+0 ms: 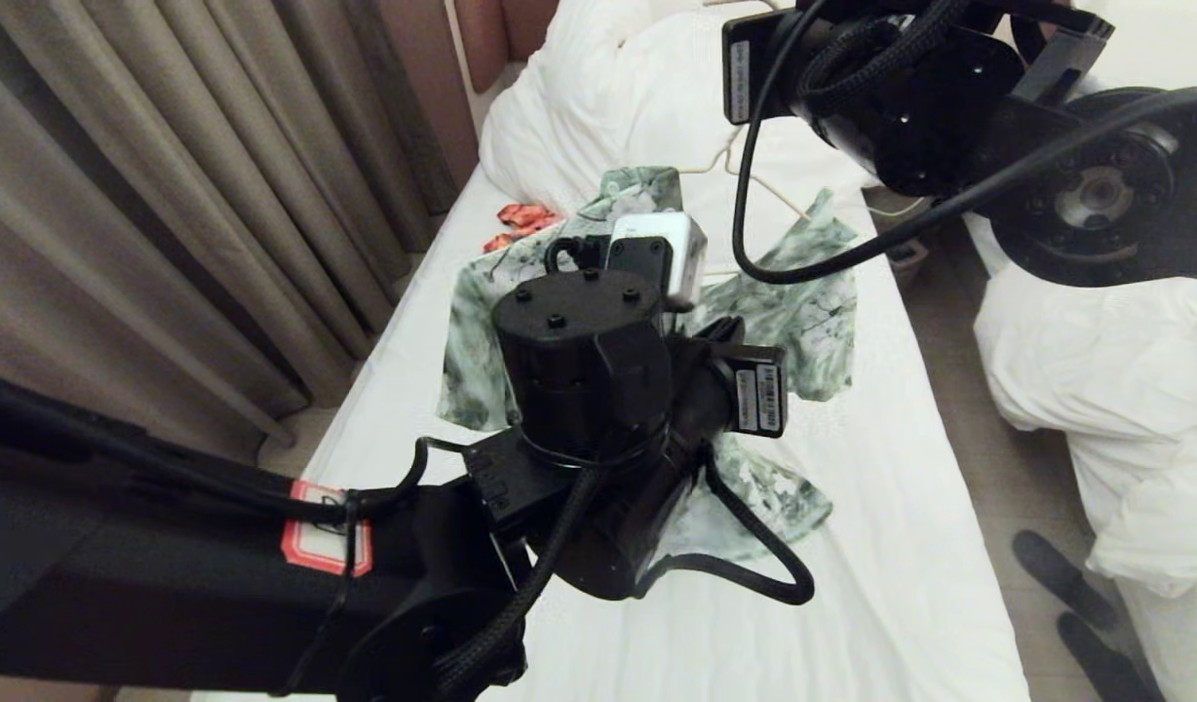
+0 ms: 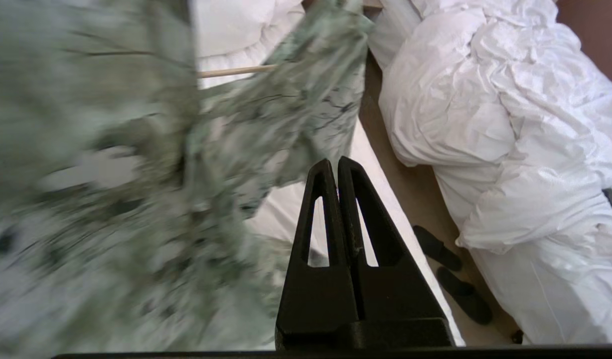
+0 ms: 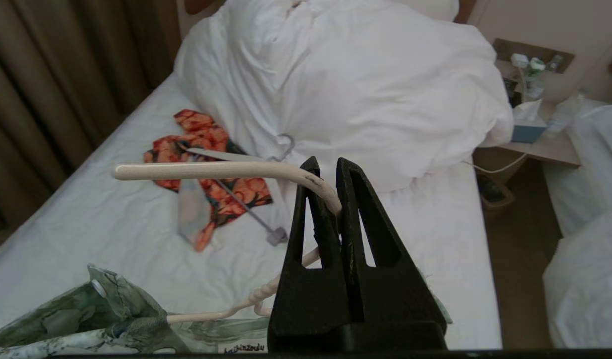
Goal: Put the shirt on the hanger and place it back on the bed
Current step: Take the clothes hanger out of the clothes
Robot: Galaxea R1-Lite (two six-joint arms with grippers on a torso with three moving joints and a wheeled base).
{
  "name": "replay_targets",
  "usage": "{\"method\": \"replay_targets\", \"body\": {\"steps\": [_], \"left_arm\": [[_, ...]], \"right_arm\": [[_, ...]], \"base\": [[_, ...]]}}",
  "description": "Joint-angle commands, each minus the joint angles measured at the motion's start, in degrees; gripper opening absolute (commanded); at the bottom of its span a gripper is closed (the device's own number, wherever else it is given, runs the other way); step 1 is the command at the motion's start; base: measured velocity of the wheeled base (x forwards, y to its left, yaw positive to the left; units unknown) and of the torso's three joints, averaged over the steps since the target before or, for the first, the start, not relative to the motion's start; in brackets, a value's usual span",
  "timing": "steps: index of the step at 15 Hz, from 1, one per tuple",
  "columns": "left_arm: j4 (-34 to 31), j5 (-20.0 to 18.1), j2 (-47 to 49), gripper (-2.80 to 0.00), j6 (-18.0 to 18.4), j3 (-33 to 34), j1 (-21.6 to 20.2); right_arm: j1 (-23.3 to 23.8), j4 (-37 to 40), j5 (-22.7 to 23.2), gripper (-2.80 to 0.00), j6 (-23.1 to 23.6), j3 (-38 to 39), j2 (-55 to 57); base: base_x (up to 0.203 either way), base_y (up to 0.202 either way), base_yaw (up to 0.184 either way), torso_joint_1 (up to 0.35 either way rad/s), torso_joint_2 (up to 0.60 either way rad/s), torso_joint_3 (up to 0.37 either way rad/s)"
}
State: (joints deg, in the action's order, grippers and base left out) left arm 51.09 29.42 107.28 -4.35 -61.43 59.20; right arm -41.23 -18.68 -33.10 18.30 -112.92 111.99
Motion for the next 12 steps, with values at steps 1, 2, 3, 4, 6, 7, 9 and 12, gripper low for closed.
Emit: {"method": "replay_targets", "body": {"steps": [1,2,3,4,6,7,9,12], "left_arm": [[0.5,0.4,0.9,-2.80,0.0,-0.2,0.1],[0.9,0.4,0.7,-2.80,0.0,-0.2,0.3],[1.2,0.5,0.5,-2.80,0.1,-0.2,0.5],[1.2,0.5,0.5,-2.80,0.1,-0.3,0.5],[1.3,0.5,0.5,-2.80,0.1,-0.3,0.3],[1.3,0.5,0.6,-2.80,0.2,-0.6,-0.1],[1.3,1.2,0.9,-2.80,0.4,-2.8,-2.5],[1.8,4.0,2.3,-2.80,0.2,-6.6,-3.9]], "right_arm": [[-1.4,-0.1,-0.4,-2.80,0.1,0.2,0.2],[-2.4,-0.1,-0.9,-2.80,0.1,0.2,0.2],[-3.4,-0.2,-1.4,-2.80,0.1,0.2,0.4],[-4.0,-0.2,-1.5,-2.80,0.1,0.2,0.6],[-4.2,-0.2,-1.6,-2.80,0.1,0.4,0.6],[-4.4,-0.2,-1.6,-2.80,-0.1,0.6,0.5],[-4.6,0.0,-2.4,-2.80,-0.9,1.0,0.2],[-5.3,-0.2,-3.3,-2.80,-1.0,1.4,0.1]], "base": [[0.000,0.000,0.000,0.000,0.00,0.000],[0.000,0.000,0.000,0.000,0.00,0.000],[0.000,0.000,0.000,0.000,0.00,0.000],[0.000,0.000,0.000,0.000,0.00,0.000],[0.000,0.000,0.000,0.000,0.00,0.000],[0.000,0.000,0.000,0.000,0.00,0.000],[0.000,0.000,0.000,0.000,0.00,0.000],[0.000,0.000,0.000,0.000,0.00,0.000]]}}
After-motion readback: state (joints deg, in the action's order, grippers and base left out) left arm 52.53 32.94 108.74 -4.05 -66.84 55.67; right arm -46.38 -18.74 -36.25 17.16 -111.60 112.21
